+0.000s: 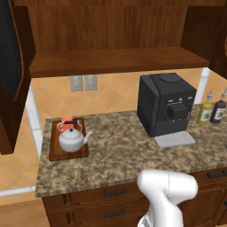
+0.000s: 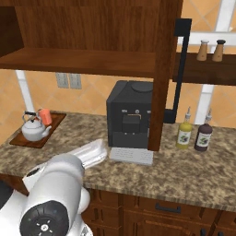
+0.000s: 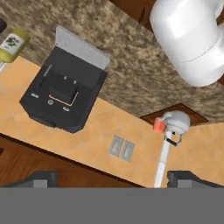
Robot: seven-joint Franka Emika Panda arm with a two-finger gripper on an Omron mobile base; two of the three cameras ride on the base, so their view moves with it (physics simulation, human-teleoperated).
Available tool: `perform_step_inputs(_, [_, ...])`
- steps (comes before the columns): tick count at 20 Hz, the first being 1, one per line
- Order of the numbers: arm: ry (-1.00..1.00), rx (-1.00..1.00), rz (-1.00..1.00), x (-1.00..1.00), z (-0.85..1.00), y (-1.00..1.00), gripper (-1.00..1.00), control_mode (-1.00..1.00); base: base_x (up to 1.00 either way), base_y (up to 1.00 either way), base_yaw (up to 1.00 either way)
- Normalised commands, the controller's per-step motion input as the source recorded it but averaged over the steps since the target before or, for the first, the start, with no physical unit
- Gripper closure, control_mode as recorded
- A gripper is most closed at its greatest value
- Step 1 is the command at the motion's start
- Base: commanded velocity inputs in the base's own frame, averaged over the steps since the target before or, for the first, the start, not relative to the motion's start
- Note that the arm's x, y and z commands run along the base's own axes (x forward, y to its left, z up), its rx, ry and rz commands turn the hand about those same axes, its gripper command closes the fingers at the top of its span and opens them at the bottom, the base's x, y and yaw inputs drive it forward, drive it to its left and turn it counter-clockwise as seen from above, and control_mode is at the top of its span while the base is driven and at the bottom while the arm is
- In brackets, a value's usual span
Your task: Pick the kettle from the counter and place it on the tray. Then pick the mug from the cabinet and place it on the tray. Then close the cabinet doors.
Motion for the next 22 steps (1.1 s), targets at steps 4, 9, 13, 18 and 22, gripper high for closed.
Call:
perform_step_inputs(4, [-0.19,0.31,-0.03,0.36,-0.25,-0.36,-1.00,-1.00,0.00,0.00,0.00])
perform_step_inputs(9, [-0.23,0.33,0.00,0.10,-0.40,-0.31,-1.00,-1.00,0.00,0.00,0.00])
perform_step_inputs(13, [-0.13,0.29,0.00,0.29,-0.09,-0.40,-1.00,-1.00,0.00,0.00,0.00])
perform_step_inputs(18, [-0.01,0.08,0.00,0.33,0.01,-0.59,-1.00,-1.00,0.00,0.00,0.00])
perform_step_inputs(22, [0.00,0.07,0.00,0.28,0.00,-0.67,-1.00,-1.00,0.00,0.00,0.00])
